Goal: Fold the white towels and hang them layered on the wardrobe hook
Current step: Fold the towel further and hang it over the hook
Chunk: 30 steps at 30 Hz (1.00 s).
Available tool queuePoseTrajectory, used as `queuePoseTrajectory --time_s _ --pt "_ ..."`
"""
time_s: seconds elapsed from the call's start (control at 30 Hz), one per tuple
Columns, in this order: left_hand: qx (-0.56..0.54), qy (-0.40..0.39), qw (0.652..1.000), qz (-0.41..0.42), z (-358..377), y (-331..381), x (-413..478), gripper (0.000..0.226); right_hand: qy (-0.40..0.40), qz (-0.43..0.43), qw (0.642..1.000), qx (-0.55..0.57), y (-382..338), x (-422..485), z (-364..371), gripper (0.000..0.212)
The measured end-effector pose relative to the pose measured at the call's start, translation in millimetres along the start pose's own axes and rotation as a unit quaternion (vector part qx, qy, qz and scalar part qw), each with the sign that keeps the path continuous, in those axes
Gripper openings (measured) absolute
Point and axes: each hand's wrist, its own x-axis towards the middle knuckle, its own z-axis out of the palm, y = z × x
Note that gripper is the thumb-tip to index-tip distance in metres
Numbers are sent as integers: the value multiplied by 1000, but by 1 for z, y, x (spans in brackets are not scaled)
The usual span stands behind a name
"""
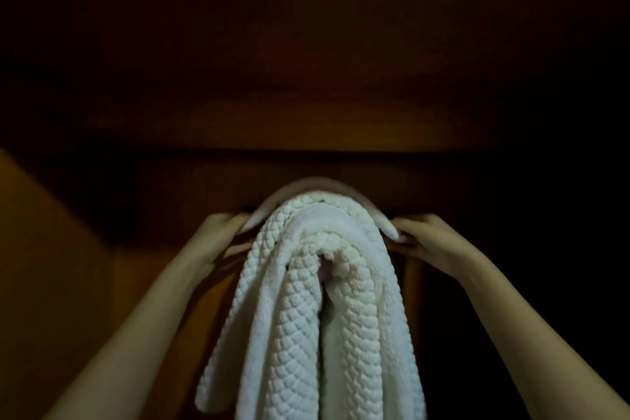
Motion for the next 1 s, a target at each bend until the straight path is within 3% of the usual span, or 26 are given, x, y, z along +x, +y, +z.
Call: queuePoseTrajectory --time_s 0.1,0.2,0.3,0.5,0.6,0.7,0.83,1.0 --pt "166 63 978 112 6 11 -3 31 99 -93 970 -202 -16 -10 10 44" --pt "214 50 954 202 15 28 -11 51 16 -182 965 -187 -41 -23 29 50" --pt "289 41 932 215 24 34 -13 56 -50 -184 952 -241 -48 -26 48 54" --pt "95 18 972 214 24 23 -7 32 32 -199 955 -217 -32 -11 40 40" --pt "91 26 968 231 19 18 -4 21 71 -209 957 -189 -37 1 39 13" --pt "68 19 977 203 20 22 4 20 44 -185 970 -154 -47 16 47 17" --pt "40 -18 989 141 31 28 16 18 -10 -188 947 -259 -61 30 62 26" --pt "74 8 977 201 42 27 33 16 -3 -202 904 -378 -67 41 62 23"
